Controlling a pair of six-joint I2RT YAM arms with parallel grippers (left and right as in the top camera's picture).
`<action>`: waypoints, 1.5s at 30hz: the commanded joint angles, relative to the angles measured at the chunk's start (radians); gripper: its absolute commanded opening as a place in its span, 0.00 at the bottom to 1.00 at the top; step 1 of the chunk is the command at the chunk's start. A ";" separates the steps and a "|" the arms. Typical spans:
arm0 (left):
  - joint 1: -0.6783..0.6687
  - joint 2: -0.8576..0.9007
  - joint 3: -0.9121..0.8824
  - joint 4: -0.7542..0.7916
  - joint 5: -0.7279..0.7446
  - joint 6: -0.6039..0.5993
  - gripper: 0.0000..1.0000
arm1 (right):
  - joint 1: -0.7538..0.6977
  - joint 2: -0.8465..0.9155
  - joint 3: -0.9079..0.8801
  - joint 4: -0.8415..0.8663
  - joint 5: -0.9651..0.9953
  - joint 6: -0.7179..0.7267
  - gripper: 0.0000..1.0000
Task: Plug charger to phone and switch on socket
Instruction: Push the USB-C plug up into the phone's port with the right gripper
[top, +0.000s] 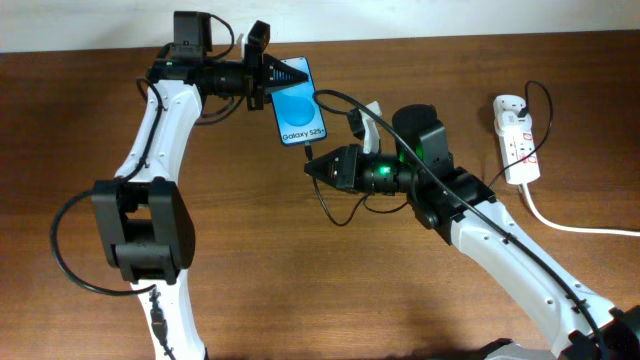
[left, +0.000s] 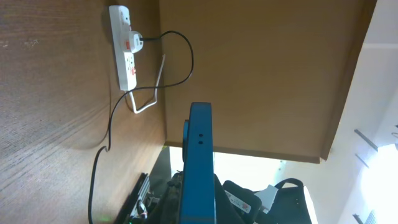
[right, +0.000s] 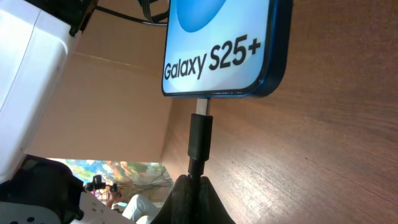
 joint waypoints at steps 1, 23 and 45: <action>-0.005 0.004 0.015 0.002 0.045 0.014 0.00 | 0.005 0.010 0.002 0.007 0.013 -0.013 0.04; -0.005 0.004 0.015 0.002 0.045 0.014 0.00 | 0.023 0.014 0.002 0.008 0.041 -0.013 0.04; -0.005 0.004 0.015 0.002 0.045 0.014 0.00 | -0.002 0.014 0.002 0.026 0.061 -0.014 0.04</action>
